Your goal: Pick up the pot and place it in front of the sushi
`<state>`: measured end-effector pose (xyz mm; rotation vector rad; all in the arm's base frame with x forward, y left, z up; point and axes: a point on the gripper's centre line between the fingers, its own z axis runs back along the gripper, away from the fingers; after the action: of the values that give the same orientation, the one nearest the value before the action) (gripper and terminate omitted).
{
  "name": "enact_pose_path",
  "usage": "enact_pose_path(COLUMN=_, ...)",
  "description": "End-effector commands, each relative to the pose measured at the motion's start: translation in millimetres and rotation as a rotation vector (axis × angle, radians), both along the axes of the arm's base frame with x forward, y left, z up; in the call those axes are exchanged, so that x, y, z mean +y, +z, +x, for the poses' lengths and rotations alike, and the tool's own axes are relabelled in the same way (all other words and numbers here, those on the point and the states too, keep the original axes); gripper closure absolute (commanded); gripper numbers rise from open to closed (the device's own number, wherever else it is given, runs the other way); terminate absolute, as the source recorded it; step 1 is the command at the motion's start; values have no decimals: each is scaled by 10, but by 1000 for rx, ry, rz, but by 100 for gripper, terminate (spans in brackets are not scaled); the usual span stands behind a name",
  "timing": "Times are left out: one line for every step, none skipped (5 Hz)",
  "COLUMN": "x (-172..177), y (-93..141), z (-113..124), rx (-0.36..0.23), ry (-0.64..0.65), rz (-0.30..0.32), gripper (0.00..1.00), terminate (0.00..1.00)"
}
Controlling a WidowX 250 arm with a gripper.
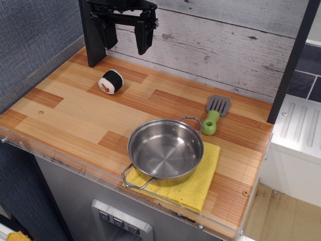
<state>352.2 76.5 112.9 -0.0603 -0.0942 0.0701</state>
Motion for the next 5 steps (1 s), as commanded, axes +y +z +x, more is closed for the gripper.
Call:
enact_pose_path(x=0, y=0, z=0, rx=0, ry=0, rz=0, gripper=0, terminate=0)
enact_pose_path(x=-249, y=-181, z=-356, rx=33, ry=-139, rz=-5, gripper=0, terminate=0)
enact_pose_path(x=-459, y=-366, z=-673, rx=65, ry=-283, rz=25, gripper=0, terminate=0)
enact_pose_path(x=-563, y=-467, z=-852, rx=82, ry=-391, rz=49, gripper=0, terminate=0)
enact_pose_path(x=-641, y=-609, z=-903, rx=91, ry=-436, rz=55, gripper=0, terminate=0)
